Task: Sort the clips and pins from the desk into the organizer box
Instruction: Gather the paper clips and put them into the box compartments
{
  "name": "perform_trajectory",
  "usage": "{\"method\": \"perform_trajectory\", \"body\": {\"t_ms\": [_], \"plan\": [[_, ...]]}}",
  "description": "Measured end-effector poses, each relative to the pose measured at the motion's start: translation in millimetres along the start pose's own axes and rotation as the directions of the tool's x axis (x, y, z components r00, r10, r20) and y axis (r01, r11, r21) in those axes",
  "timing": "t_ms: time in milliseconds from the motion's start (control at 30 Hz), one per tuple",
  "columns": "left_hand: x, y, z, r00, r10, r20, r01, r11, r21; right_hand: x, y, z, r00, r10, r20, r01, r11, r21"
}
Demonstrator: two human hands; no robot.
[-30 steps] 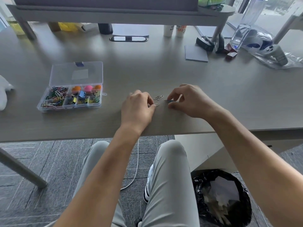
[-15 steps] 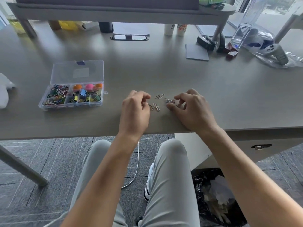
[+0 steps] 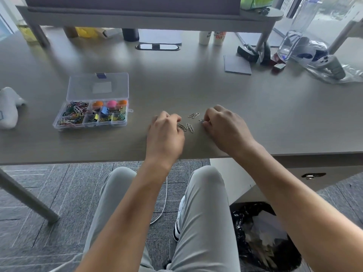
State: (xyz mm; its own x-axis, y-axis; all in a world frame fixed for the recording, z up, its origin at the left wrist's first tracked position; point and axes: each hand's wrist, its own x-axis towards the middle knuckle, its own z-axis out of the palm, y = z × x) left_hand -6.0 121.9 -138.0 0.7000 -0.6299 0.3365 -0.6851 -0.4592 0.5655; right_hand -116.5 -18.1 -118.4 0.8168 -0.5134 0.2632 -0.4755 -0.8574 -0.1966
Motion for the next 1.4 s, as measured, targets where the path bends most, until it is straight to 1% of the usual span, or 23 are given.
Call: {"method": "perform_trajectory", "body": {"t_ms": [100,367,467,567,633,667,733,800,900,1000,1400], "plan": [[-1.5,5.3,0.3,0.999,-0.029,-0.017,0.030,0.999,0.023,2.6,2.1,-0.1,0.999,0.021,0.025,-0.021,1.000,0.019],[-2.4,7.5,-0.5,0.998,-0.061,-0.030,0.061,0.998,0.014,17.9,10.1,-0.7,0.995,0.066,0.082,-0.073,0.993,0.088],[-1.8,7.7,-0.6,0.997,-0.070,-0.028,0.070,0.998,0.000,21.6,12.4,-1.9,0.993,0.094,0.074,-0.103,0.985,0.141],[-1.7,8.7,-0.1,0.996,-0.085,-0.024,0.085,0.996,-0.001,25.3,14.8,-2.9,0.984,0.168,0.053,-0.176,0.953,0.247],[-1.8,8.9,-0.4,0.996,-0.088,-0.024,0.088,0.996,-0.004,28.2,17.9,-4.1,0.971,0.232,0.056,-0.237,0.906,0.350],[-1.4,8.8,-1.0,0.996,-0.090,-0.023,0.090,0.996,-0.006,29.1,19.1,-5.1,0.960,0.269,0.074,-0.274,0.858,0.435],[0.1,8.9,-2.9,0.994,-0.106,-0.014,0.106,0.994,-0.010,29.8,19.6,-8.3,0.930,0.337,0.148,-0.355,0.716,0.601],[1.1,11.1,-5.0,0.990,-0.143,-0.009,0.143,0.990,-0.003,28.9,19.8,-11.2,0.909,0.369,0.194,-0.398,0.629,0.668],[-0.3,20.9,-4.1,0.979,-0.205,-0.010,0.205,0.976,0.077,26.3,21.1,-12.1,0.900,0.390,0.195,-0.405,0.584,0.704],[-2.3,34.7,1.1,0.975,-0.219,-0.026,0.220,0.964,0.150,22.0,22.8,-11.5,0.902,0.392,0.181,-0.396,0.584,0.709],[14.6,43.3,13.4,0.992,-0.126,0.013,0.124,0.988,0.093,14.9,31.2,-8.8,0.904,0.392,0.170,-0.379,0.553,0.742]]}}
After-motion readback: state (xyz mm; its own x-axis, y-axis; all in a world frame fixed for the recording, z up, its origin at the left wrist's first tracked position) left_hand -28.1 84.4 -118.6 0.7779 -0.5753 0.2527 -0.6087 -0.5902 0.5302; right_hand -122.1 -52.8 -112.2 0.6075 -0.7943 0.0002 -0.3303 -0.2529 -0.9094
